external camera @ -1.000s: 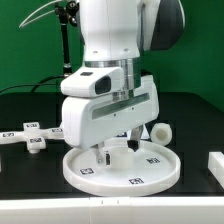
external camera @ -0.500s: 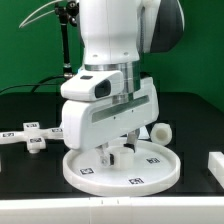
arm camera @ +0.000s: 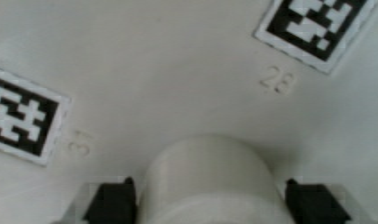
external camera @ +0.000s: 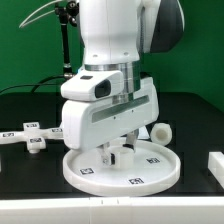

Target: Assemble round table

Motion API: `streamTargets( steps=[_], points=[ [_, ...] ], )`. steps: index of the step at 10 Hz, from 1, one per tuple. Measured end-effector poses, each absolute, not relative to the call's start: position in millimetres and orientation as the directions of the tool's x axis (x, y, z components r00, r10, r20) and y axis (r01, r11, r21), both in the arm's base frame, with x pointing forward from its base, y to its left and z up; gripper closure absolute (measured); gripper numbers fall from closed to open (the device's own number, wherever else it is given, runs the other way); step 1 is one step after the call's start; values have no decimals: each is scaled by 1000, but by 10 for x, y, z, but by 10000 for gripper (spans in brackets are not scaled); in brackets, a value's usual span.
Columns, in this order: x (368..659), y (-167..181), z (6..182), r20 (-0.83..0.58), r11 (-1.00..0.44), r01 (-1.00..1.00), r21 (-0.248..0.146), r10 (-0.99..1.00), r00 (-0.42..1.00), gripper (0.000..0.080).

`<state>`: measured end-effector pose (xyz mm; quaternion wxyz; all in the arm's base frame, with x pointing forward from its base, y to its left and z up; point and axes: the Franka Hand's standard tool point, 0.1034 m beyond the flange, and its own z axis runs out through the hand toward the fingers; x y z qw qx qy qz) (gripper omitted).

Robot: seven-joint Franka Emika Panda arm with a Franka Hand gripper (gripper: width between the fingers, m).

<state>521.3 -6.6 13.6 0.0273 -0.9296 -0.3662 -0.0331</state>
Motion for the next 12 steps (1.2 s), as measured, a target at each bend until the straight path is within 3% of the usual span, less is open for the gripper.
streamTargets(
  steps=[12],
  points=[
    [5728, 413, 142, 126, -688, 726, -7, 720, 683, 393]
  ],
)
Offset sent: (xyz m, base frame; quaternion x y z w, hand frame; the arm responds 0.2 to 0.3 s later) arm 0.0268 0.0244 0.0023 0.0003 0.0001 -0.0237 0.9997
